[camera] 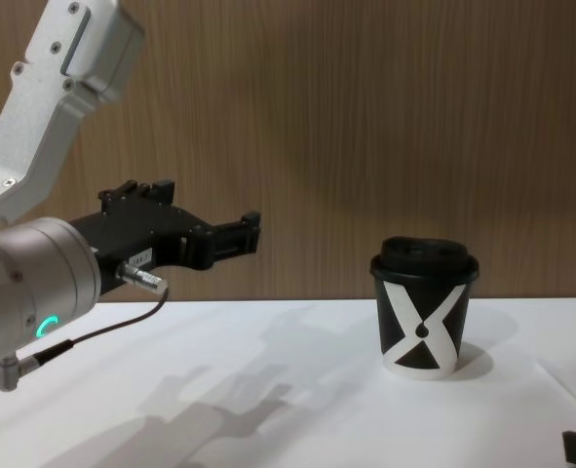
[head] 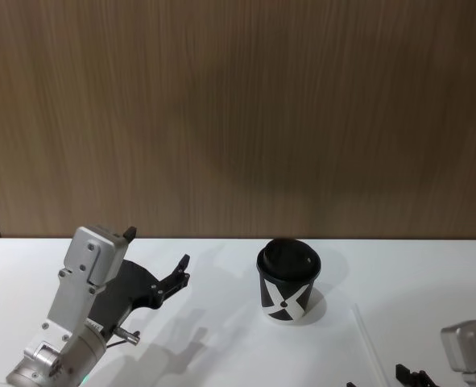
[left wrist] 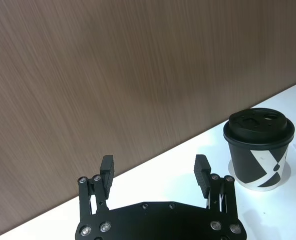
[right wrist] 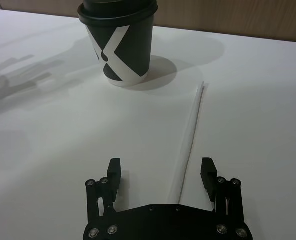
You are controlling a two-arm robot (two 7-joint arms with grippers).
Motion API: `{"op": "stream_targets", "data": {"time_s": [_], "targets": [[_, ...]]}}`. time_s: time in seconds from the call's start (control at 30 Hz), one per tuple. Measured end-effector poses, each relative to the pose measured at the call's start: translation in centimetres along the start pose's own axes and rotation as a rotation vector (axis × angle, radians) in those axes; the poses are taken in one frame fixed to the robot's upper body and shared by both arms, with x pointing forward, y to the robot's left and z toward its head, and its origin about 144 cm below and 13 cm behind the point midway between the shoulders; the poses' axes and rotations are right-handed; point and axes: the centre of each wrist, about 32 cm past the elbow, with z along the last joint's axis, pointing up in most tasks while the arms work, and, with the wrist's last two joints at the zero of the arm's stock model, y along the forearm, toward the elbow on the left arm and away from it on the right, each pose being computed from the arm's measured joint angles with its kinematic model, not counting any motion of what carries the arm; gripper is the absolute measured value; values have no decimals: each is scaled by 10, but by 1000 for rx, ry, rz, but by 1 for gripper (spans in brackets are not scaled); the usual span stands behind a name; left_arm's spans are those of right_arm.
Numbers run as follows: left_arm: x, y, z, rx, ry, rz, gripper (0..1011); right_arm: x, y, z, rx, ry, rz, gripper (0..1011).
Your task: Pick up the straw with one hand, pass it to the other hand, and insert it into the cup.
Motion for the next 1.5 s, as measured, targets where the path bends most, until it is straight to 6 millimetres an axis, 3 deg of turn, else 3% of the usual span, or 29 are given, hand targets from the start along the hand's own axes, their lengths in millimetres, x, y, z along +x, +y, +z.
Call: {"op": "stream_targets", "data": {"time_s": [0.6, 0.93, 1.07, 1.2, 1.33, 1.5], "targets": [[0, 0, 0, 0, 0, 0, 1002, -1, 5, 2, -16, 15, 11, 995], [0, 0, 0, 0, 0, 0, 1003, -2, 6, 3, -20, 19, 14, 762], [0, 0, 0, 0, 0, 0, 1002, -2, 6, 3, -21, 21, 15, 598], [0, 0, 0, 0, 0, 0, 1003, -2, 6, 3, -22, 22, 16, 516], [0, 0, 0, 0, 0, 0, 1003, -2, 6, 2, -23, 23, 17, 332], [0, 0, 0, 0, 0, 0, 1003, -2, 6, 2, -24, 24, 18, 195]]}}
